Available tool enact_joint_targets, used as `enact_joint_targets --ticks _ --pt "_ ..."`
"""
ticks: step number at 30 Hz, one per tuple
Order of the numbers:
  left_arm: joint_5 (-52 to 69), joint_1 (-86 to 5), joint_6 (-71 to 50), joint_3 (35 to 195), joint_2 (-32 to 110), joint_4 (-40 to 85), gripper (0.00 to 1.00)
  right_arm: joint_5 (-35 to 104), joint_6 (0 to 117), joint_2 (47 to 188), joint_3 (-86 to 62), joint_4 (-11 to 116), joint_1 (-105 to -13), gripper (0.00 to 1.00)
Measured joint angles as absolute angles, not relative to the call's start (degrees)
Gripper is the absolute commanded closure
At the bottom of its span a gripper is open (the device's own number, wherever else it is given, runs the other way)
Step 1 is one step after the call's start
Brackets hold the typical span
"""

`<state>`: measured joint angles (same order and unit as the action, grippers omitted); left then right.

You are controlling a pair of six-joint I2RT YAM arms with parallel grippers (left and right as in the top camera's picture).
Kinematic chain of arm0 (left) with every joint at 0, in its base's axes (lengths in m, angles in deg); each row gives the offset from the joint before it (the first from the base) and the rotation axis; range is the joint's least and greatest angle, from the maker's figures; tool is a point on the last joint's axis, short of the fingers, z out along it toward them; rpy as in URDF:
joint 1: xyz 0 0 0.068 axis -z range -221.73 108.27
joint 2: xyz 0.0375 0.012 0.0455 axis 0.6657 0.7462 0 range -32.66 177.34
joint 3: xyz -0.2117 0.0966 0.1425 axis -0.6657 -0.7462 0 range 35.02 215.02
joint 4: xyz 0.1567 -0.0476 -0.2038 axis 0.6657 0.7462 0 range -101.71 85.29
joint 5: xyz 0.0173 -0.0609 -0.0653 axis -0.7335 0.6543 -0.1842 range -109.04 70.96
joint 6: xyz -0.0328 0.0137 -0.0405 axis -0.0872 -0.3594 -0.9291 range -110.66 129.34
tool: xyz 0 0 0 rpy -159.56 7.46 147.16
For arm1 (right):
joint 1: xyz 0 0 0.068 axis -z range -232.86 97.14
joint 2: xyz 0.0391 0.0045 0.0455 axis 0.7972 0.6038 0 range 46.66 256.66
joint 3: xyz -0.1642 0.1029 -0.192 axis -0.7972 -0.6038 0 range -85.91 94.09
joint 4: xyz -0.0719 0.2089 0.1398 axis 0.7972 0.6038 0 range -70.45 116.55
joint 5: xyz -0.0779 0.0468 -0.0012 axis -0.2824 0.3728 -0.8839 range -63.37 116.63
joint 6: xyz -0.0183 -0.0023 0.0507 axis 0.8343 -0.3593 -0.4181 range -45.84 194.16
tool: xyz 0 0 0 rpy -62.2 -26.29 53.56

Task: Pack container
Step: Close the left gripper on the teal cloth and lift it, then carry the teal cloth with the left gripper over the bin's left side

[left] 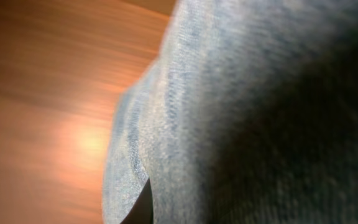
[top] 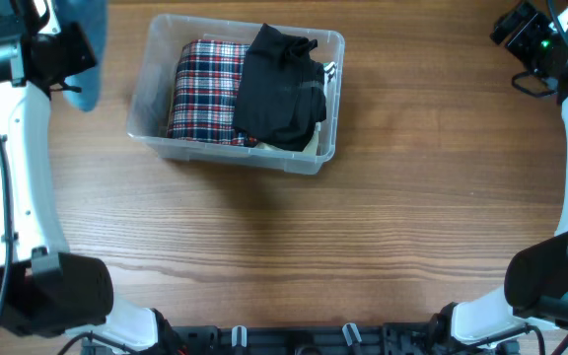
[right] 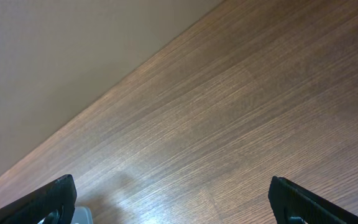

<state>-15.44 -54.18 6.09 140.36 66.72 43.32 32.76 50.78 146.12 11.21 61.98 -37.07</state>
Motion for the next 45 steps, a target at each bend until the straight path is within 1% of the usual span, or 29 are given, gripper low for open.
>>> enact_joint_targets --ticks 1,3,7,11,20,25,28,30,35,37,39,45 --pt "-7.31 -54.18 5.46 140.36 65.62 44.93 0.96 32.74 50.78 146.12 11.21 61.98 -37.07 0.00" --pt "2.76 -54.09 5.09 140.36 65.27 47.53 0.96 32.76 50.78 146.12 11.21 61.96 -37.07 0.00" --pt "16.55 -54.05 4.12 140.34 65.27 49.87 0.96 32.76 50.78 146.12 11.21 61.98 -37.07 0.00" --pt "22.74 -50.71 3.95 140.34 65.27 49.81 0.96 32.76 50.78 146.12 11.21 61.98 -37.07 0.00" --pt "28.86 -40.15 4.26 140.34 67.50 51.01 0.96 32.76 50.78 146.12 11.21 61.98 -37.07 0.00" --pt "29.87 -40.21 5.50 140.34 77.08 51.80 0.96 32.76 50.78 146.12 11.21 61.98 -37.07 0.00" --pt "30.98 -41.66 7.12 140.40 79.83 52.04 0.96 32.76 50.78 146.12 11.21 62.00 -37.07 0.00" --pt "28.10 -43.08 7.53 140.45 80.33 53.30 0.96 32.74 50.78 146.12 11.21 61.98 -37.07 0.00" --pt "14.59 -48.15 7.73 140.45 82.04 55.91 0.96 32.74 50.78 146.12 11.21 61.98 -37.07 0.00" --pt "10.24 -50.05 7.73 140.45 82.54 56.25 0.94 32.74 50.78 146.12 11.21 61.98 -37.07 0.00" --pt "7.86 -50.73 7.73 140.45 82.65 56.19 0.96 32.76 50.78 146.12 11.21 61.98 -37.07 0.00" --pt "4.86 -50.33 8.47 140.45 82.65 54.33 0.96 32.76 50.78 146.12 11.21 61.98 -37.07 0.00"
